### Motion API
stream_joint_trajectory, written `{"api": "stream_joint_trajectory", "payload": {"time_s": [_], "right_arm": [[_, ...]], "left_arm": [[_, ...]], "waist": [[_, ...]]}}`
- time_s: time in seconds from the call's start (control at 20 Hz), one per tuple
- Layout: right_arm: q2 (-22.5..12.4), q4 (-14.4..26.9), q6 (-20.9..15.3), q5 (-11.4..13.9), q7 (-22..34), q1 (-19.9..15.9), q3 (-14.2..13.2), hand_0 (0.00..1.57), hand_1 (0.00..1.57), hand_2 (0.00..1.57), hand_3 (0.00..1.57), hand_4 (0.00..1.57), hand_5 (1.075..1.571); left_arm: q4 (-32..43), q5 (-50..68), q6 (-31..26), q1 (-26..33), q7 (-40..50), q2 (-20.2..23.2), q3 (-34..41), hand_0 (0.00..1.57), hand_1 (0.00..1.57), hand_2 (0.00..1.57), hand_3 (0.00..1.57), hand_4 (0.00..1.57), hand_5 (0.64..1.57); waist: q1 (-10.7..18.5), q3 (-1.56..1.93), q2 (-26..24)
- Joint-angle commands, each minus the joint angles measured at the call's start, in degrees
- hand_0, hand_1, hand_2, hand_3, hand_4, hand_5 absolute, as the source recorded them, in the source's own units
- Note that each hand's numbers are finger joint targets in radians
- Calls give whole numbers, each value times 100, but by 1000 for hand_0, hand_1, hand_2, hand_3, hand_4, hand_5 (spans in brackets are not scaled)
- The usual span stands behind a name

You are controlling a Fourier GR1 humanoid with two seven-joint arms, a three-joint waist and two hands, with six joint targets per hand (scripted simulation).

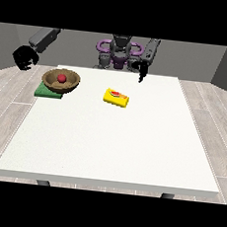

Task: Pick the cup and pour the ball into the bowl, then pick the bowl and place it on the pad

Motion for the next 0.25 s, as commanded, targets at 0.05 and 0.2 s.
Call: {"api": "stream_joint_trajectory", "payload": {"time_s": [0.05, 0.2], "right_arm": [[-131, -32, 401, -87, 314, 40, 28, 0, 0, 537, 716, 685, 1111], [79, -229, 288, -43, 301, 11, 141, 0, 0, 582, 754, 713, 1075]], "left_arm": [[211, 266, 293, -1, 116, -16, -370, 0, 0, 0, 0, 1216, 1340], [666, 582, 717, -388, -8, -17, -542, 0, 0, 0, 0, 1216, 1340]], "waist": [[-111, 3, -305], [-258, 1, -287]]}}
